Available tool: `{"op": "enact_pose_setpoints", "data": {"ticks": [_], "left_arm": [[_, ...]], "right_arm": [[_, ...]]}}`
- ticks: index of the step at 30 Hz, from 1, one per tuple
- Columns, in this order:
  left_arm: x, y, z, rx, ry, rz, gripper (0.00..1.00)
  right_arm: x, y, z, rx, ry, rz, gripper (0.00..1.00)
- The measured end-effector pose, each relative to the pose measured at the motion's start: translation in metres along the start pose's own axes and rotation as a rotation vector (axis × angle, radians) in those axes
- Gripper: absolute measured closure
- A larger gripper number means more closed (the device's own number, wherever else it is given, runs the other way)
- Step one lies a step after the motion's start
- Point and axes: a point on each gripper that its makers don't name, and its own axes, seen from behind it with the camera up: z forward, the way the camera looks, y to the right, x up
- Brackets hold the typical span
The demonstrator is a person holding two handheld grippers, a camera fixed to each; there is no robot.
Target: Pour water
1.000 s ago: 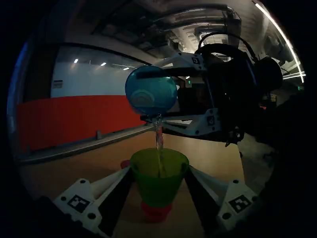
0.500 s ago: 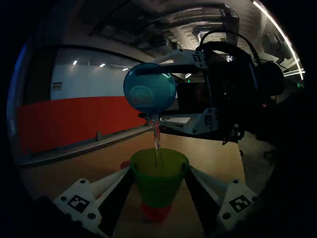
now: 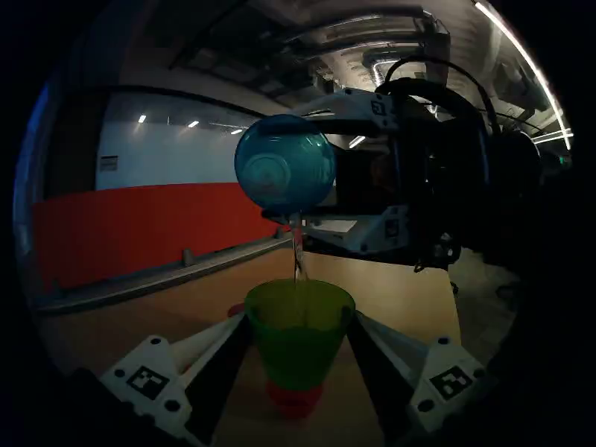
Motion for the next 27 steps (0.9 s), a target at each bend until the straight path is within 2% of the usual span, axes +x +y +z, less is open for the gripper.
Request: {"op": "enact_pose_setpoints", "data": {"ticks": [27], "left_arm": [[0.0, -0.006, 0.004, 0.002, 0.008, -0.017, 0.15]], "right_arm": [[0.026, -0.001, 0.0, -0.021, 0.012, -0.18, 0.13]]}}
